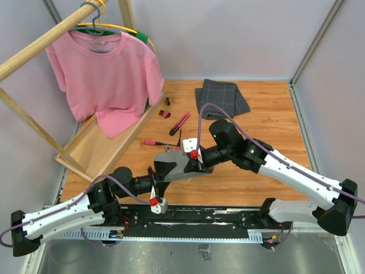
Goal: Sort the tools into containers
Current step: Open the storage box at the center of the board.
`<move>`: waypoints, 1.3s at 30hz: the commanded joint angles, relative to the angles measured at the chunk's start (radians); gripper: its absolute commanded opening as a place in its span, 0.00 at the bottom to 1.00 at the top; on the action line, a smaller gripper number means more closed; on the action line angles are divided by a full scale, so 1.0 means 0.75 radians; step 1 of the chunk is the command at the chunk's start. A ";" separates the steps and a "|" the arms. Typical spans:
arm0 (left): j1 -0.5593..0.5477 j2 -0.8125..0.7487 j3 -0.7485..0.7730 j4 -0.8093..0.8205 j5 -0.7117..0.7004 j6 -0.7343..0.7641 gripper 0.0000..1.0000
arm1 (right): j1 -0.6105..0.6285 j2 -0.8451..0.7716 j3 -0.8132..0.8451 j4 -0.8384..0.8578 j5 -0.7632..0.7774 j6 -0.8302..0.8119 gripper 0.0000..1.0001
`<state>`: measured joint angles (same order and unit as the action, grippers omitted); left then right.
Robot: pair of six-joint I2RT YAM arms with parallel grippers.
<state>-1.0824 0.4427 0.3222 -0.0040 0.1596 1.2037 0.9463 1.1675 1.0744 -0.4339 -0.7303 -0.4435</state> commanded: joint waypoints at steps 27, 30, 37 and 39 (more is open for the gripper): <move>0.020 -0.023 0.038 0.357 -0.190 0.016 0.00 | 0.199 -0.287 -0.037 -0.213 0.168 0.154 0.38; 0.021 -0.023 0.035 0.337 -0.151 0.022 0.00 | 0.199 -0.337 -0.012 -0.107 0.273 0.080 0.49; 0.020 -0.021 0.035 0.273 -0.040 0.034 0.00 | 0.199 -0.468 -0.151 0.340 0.359 -0.100 0.62; 0.020 -0.020 0.038 0.266 -0.025 0.033 0.00 | 0.199 -0.464 -0.170 0.391 0.369 -0.132 0.62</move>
<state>-1.0679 0.4423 0.3271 0.1459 0.0849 1.2091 1.0836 0.8341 0.9932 -0.3328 -0.5026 -0.4423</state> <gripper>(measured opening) 0.550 0.621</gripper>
